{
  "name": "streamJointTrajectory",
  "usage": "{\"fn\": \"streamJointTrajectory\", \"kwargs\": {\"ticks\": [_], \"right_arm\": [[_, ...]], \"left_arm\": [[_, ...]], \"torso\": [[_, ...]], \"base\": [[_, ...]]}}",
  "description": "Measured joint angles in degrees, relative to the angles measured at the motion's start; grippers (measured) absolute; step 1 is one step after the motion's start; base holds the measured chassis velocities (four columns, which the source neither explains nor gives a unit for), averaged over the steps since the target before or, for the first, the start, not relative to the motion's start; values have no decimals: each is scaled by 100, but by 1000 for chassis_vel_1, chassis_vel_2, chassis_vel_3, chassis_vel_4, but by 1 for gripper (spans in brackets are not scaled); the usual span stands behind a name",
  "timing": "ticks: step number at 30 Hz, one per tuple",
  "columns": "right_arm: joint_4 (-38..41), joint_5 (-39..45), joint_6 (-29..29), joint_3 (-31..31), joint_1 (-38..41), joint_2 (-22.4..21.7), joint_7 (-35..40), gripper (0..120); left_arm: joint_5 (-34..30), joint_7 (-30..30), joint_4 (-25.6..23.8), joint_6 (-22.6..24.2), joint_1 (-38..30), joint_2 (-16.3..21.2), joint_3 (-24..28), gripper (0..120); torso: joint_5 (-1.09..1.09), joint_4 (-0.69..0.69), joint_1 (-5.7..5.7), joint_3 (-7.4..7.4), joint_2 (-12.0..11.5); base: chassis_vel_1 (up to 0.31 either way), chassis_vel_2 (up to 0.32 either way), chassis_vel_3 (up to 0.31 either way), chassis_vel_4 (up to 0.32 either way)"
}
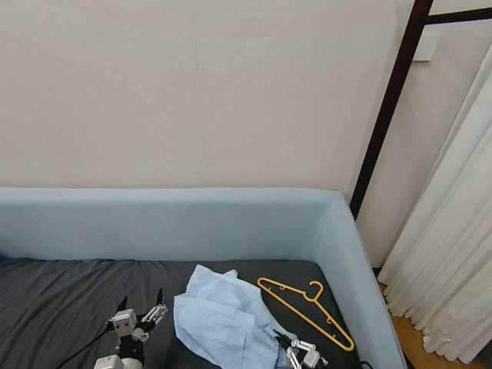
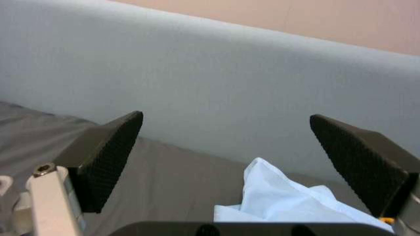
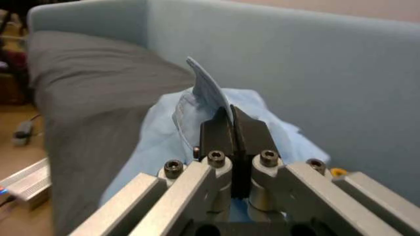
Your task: Pick up the clothes from the sofa and hang them on the clothes hanger.
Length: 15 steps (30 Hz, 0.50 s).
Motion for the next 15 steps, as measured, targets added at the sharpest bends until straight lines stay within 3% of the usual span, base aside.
{"fn": "streamJointTrajectory", "kwargs": {"ticks": [4,10,13,15], "right_arm": [[-15,-71,13,-2,-231,-43,-619,0],[-120,-393,7,1,-324,12,-635,4],[-108,-466,-81,-2,-334,-5,-692,17],[-15,-31,-395,57,-333,-97,-1531,27]], "left_arm": [[12,17,2,5,22,0,14,100],[23,19,-57,45,51,0,-6,100],[26,20,-105,62,82,4,-30,100],[27,20,-138,69,106,10,-60,100]], "torso": [[-1,-1,0,0,0],[0,-1,0,0,0],[-1,0,0,0,0],[1,0,0,0,0]], "base": [[0,0,0,0],[0,0,0,0],[0,0,0,0],[0,0,0,0]]}}
